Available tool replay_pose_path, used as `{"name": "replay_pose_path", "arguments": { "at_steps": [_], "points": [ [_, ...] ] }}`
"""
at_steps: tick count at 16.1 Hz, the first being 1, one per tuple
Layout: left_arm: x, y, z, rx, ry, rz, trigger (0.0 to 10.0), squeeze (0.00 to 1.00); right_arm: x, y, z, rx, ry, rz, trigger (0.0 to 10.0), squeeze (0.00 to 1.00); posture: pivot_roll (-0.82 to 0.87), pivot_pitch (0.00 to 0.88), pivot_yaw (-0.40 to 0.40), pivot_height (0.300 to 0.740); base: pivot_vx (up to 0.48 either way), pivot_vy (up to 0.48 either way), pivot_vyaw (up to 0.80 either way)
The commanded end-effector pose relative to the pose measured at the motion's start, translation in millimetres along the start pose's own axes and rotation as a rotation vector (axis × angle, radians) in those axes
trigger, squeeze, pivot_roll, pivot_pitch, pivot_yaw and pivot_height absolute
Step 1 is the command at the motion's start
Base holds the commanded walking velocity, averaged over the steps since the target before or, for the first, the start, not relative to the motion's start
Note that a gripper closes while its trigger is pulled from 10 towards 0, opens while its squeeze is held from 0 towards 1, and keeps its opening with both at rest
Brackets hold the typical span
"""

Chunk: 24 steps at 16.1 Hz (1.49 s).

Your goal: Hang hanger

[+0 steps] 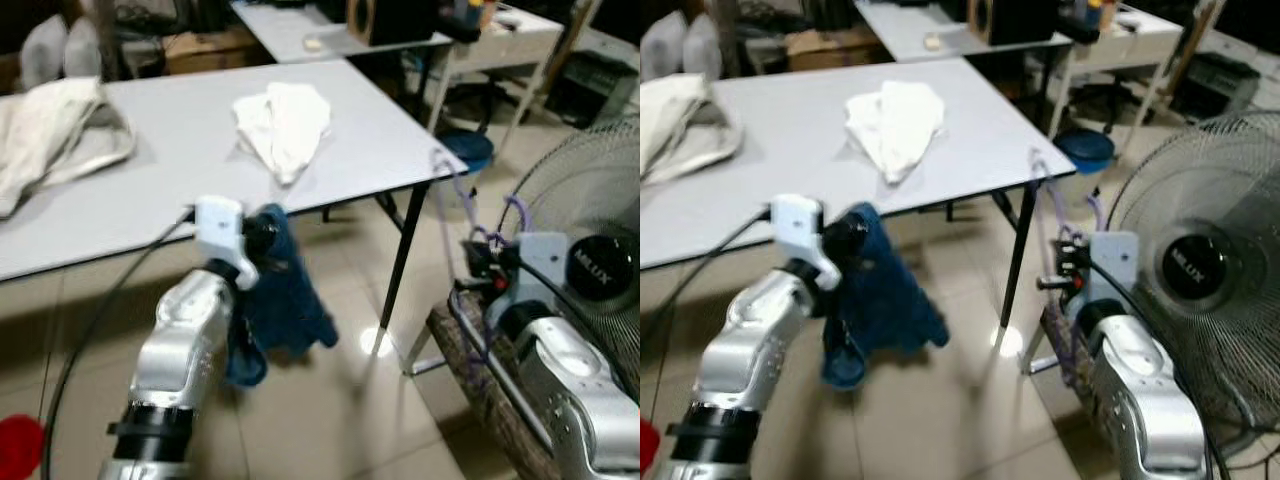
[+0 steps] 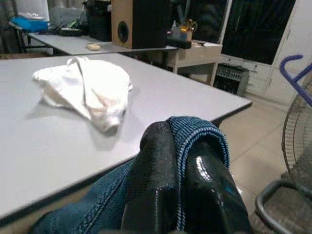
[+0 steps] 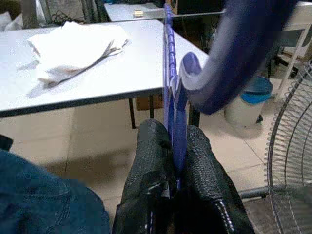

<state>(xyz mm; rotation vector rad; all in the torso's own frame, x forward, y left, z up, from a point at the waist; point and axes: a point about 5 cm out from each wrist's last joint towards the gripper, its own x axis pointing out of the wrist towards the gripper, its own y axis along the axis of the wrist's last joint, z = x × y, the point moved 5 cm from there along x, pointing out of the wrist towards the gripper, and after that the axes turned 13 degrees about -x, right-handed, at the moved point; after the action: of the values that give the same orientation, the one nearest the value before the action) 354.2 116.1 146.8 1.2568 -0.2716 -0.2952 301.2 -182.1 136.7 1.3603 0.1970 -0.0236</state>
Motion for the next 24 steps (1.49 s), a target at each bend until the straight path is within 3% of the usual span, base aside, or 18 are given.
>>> {"name": "replay_pose_path", "arguments": {
  "at_steps": [1,3,4,8,12,14,16,20,24],
  "points": [
    [7.3,8.2,17.2,0.001,-0.055,0.029,10.0,0.00,-2.4,4.7,7.4,-0.017,-0.020,0.021,10.0,0.00,-0.21,0.000,0.012,0.740,0.386,0.000,0.00],
    [8.3,10.2,18.1,0.001,-0.058,0.035,10.0,0.00,-1.3,6.9,4.2,-0.031,0.007,0.033,10.0,0.00,-0.21,0.000,0.015,0.740,0.386,0.000,0.00],
    [10.1,12.6,18.4,-0.002,-0.063,0.040,10.0,0.00,-3.5,12.1,-4.4,-0.090,0.112,0.057,10.0,0.00,-0.22,0.000,0.021,0.740,0.386,0.000,0.00],
    [21.1,19.3,16.6,0.006,-0.071,0.042,10.0,0.00,-14.7,22.3,-6.6,-0.209,0.286,0.084,10.0,0.00,-0.24,0.000,0.048,0.740,0.385,0.000,0.00],
    [46.2,58.7,24.2,0.080,-0.126,0.090,10.0,0.00,-41.9,34.7,-21.9,-0.334,0.604,0.100,10.0,0.00,-0.24,0.000,0.045,0.740,0.402,0.000,0.00],
    [62.4,79.9,20.8,0.125,-0.134,0.119,10.0,0.00,-53.7,32.9,-24.4,-0.404,0.733,0.070,10.0,0.00,-0.23,0.000,0.042,0.740,0.412,0.000,0.00],
    [69.7,92.8,14.7,0.146,-0.114,0.131,10.0,0.00,-63.3,32.2,-23.5,-0.453,0.820,0.050,10.0,0.00,-0.24,0.000,0.043,0.740,0.411,0.000,0.00],
    [70.0,112.2,1.0,0.159,-0.084,0.166,10.0,0.00,-66.3,42.6,-27.4,-0.479,0.927,0.083,10.0,0.00,-0.23,0.000,0.028,0.740,0.412,0.000,0.00],
    [66.2,143.1,9.8,0.179,-0.139,0.234,10.0,0.00,-58.0,46.3,-35.3,-0.503,1.012,0.102,10.0,0.00,-0.21,0.000,0.002,0.740,0.412,0.000,0.00]
  ]
}}
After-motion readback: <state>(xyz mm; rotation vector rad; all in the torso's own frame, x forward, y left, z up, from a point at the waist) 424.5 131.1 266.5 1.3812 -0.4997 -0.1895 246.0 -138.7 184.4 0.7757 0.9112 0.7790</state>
